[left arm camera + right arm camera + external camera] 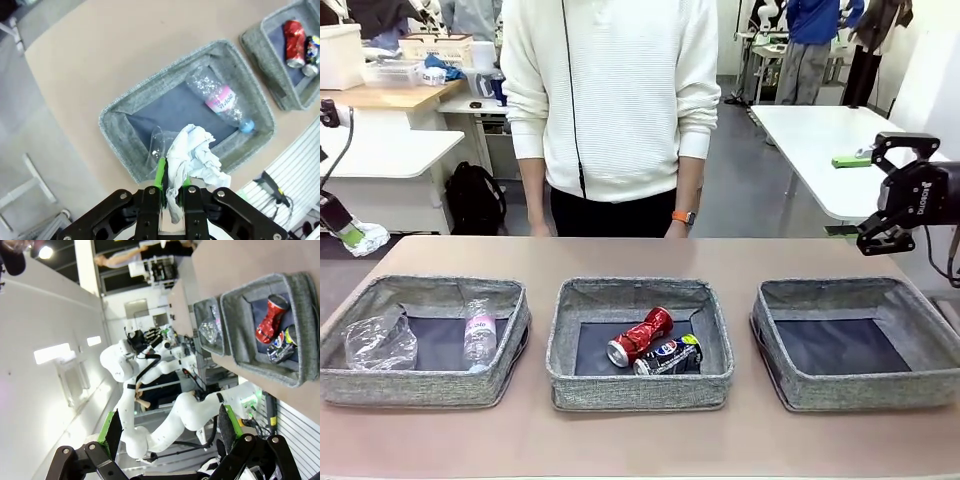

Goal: Sort the waste into the appropriate baskets.
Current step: Pick up the waste item pointed out by the person.

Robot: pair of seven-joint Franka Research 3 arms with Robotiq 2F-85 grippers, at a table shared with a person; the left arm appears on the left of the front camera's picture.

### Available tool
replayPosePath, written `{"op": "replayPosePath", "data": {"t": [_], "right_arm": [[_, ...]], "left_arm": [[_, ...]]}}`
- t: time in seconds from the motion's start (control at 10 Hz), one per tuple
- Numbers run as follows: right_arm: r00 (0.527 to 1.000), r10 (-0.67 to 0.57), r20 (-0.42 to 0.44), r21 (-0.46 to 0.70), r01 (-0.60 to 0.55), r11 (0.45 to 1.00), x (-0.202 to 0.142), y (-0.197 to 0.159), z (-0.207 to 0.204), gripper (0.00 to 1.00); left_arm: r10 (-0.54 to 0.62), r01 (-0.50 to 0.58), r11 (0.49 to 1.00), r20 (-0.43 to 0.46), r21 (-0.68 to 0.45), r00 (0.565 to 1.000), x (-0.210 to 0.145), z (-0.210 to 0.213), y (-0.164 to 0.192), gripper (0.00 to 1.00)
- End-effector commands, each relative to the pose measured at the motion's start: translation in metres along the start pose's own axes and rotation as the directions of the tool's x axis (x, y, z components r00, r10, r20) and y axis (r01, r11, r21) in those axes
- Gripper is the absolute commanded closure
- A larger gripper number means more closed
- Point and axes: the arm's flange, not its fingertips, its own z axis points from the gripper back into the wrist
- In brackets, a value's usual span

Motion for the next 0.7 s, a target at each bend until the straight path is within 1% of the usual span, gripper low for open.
{"op": "replayPosePath", "data": {"t": [0.0,0.1,0.2,0.3,0.4,0.5,0.6], "right_arm": [[1.000,0.009,0.001,0.017,-0.009,1.000,0.000,0.001,0.000,0.00],[1.000,0.009,0.001,0.017,-0.009,1.000,0.000,0.001,0.000,0.00],[1.000,0.009,0.001,0.017,-0.009,1.000,0.000,0.001,0.000,0.00],[1.000,0.009,0.001,0.017,-0.009,1.000,0.000,0.001,0.000,0.00],[1.000,0.009,0.001,0.017,-0.009,1.000,0.000,0.001,0.000,0.00],[1.000,0.009,0.001,0.017,-0.009,1.000,0.000,0.001,0.000,0.00],[1.000,0.009,0.001,0.017,-0.009,1.000,0.000,0.001,0.000,0.00]], "left_arm": [[0.049,-0.050,0.997,0.016,0.057,0.999,0.040,0.031,-0.046,0.90],[0.105,-0.103,0.993,0.030,-0.049,0.994,0.078,0.064,-0.092,0.90],[0.164,-0.164,0.986,-0.019,-0.005,0.986,0.110,0.094,-0.149,0.90],[0.137,-0.137,0.991,0.013,-0.003,0.990,0.132,0.115,-0.196,0.90],[0.137,-0.139,0.990,0.030,0.039,0.990,0.152,0.129,-0.236,0.90],[0.120,-0.120,0.992,-0.004,0.050,0.993,0.172,0.139,-0.273,0.90],[0.096,-0.094,0.993,-0.017,0.074,0.995,0.196,0.145,-0.312,0.90]]}}
